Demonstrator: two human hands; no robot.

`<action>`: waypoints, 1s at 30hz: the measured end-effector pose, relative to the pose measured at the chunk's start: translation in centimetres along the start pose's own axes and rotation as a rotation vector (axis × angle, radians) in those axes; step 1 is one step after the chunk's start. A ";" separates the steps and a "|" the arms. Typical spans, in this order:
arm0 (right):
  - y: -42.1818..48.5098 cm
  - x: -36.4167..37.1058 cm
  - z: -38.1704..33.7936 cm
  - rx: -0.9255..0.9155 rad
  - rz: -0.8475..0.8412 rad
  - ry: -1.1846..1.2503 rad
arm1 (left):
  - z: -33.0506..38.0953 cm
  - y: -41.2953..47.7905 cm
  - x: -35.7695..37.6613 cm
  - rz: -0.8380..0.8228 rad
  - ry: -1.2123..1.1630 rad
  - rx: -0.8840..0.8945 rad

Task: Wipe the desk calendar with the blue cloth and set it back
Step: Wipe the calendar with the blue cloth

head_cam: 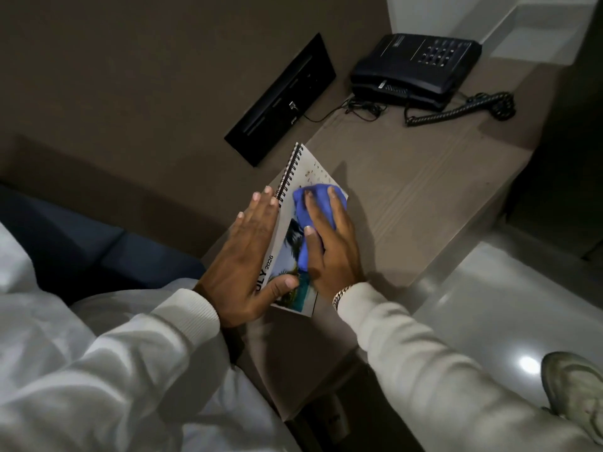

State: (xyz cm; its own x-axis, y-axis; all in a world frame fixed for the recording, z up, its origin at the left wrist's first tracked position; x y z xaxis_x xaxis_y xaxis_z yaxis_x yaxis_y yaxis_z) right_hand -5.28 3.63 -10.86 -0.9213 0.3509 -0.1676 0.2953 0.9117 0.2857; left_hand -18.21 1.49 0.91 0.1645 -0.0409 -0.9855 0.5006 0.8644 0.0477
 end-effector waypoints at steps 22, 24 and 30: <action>1.1 0.0 -1.6 0.014 0.016 0.132 | 0.1 0.0 -0.2 -0.020 0.061 0.040; 3.2 0.4 -1.6 0.048 0.045 0.147 | 0.1 0.0 -0.3 -0.021 0.084 0.057; 1.2 -0.7 0.9 0.378 0.029 0.186 | 0.3 0.3 -0.6 -0.045 0.091 0.044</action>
State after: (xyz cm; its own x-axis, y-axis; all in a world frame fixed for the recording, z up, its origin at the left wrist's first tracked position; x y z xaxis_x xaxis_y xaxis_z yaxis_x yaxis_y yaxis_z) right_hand -4.05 4.67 -11.28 -0.9309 0.3647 0.0187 0.3620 0.9284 -0.0839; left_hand -17.94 1.63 1.52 0.0638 -0.0317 -0.9975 0.5429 0.8398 0.0080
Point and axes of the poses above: each hand's wrist, its own y-axis towards the middle knuckle, its own x-axis out of the palm, z = x × y, the point moved 1 cm from there along y, towards the middle knuckle, and after that the axes turned 10 degrees about z, right-handed, at the moved point
